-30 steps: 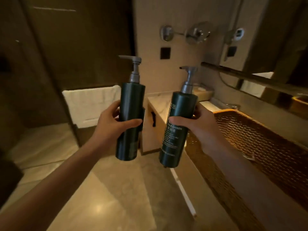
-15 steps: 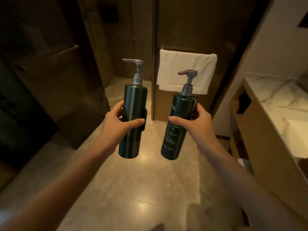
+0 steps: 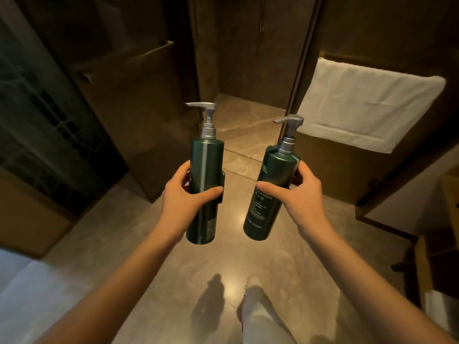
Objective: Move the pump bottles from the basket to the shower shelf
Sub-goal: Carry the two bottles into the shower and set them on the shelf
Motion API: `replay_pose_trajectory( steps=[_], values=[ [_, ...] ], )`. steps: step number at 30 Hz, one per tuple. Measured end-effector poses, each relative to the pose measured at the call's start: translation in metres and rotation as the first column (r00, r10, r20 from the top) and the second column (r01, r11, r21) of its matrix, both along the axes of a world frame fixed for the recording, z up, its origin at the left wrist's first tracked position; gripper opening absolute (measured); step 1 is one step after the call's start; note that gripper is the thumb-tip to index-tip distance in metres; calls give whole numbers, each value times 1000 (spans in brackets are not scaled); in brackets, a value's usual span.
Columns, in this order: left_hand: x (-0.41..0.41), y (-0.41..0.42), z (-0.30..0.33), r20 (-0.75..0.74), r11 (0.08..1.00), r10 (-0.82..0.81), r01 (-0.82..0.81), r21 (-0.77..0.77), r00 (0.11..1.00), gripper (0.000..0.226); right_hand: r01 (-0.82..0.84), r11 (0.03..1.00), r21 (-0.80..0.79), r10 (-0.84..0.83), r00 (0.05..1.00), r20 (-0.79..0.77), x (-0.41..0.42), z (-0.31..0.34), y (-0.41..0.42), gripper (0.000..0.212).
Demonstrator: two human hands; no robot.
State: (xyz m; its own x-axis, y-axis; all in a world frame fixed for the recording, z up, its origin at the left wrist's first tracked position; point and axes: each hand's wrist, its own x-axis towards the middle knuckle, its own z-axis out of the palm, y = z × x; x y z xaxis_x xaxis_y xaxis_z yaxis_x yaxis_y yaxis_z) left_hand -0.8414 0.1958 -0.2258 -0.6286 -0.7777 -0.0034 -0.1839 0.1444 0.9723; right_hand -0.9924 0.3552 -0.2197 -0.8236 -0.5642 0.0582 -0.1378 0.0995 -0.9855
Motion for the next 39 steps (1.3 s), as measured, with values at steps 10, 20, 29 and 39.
replay_pose_trajectory(
  steps=[10, 20, 29, 39],
  values=[
    [-172, -108, 19, -3, 995, 59, -59, -76, 998, 75, -67, 998, -5, 66, 997, -48, -186, 17, -118, 61],
    [-288, -243, 33, 46, 991, 129, -128, -28, 991, 76, -102, 992, 79, 101, 995, 16, -302, 29, -262, 55],
    [-420, -422, 32, 26, 999, -2, 1, 38, 1000, 82, -21, 994, 104, 20, 1000, 11, -420, 43, -416, 54],
    [-609, -538, 10, 23, 989, -145, 145, 28, 989, 70, 28, 992, 126, -30, 1000, 9, -589, 14, -516, 53]
  ],
)
